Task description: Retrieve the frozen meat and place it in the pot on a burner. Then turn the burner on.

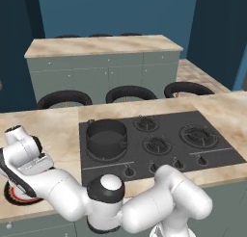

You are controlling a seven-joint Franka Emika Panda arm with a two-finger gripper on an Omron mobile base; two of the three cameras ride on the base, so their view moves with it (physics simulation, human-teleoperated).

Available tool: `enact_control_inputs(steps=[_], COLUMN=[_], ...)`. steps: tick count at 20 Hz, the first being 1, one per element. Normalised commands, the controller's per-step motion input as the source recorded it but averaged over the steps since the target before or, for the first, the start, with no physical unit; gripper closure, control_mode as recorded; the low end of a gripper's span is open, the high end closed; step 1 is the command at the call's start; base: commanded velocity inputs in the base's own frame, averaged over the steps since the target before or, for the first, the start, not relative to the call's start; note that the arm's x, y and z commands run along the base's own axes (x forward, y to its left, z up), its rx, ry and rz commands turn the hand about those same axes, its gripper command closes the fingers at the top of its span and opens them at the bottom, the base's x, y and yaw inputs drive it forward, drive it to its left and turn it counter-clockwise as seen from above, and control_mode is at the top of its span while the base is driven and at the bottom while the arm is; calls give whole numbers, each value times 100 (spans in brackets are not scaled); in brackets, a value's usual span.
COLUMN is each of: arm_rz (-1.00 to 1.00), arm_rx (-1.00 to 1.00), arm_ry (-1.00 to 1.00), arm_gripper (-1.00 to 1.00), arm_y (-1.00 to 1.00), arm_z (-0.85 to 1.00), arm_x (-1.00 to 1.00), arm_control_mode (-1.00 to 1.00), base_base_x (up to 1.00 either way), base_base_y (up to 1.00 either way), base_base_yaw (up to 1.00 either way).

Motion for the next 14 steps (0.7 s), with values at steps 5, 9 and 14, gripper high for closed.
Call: enact_control_inputs(steps=[5,9,14], arm_rz=[0,0,-3], arm_rx=[-1,7,12], arm_ry=[0,3,1], arm_gripper=[100,100,100], arm_y=[-10,-63,-79], arm_z=[23,68,73], arm_x=[0,7,31], arm_control_mode=[-100,-100,-100], base_base_x=[0,0,0], base_base_y=[0,0,0], base_base_yaw=[0,0,0])
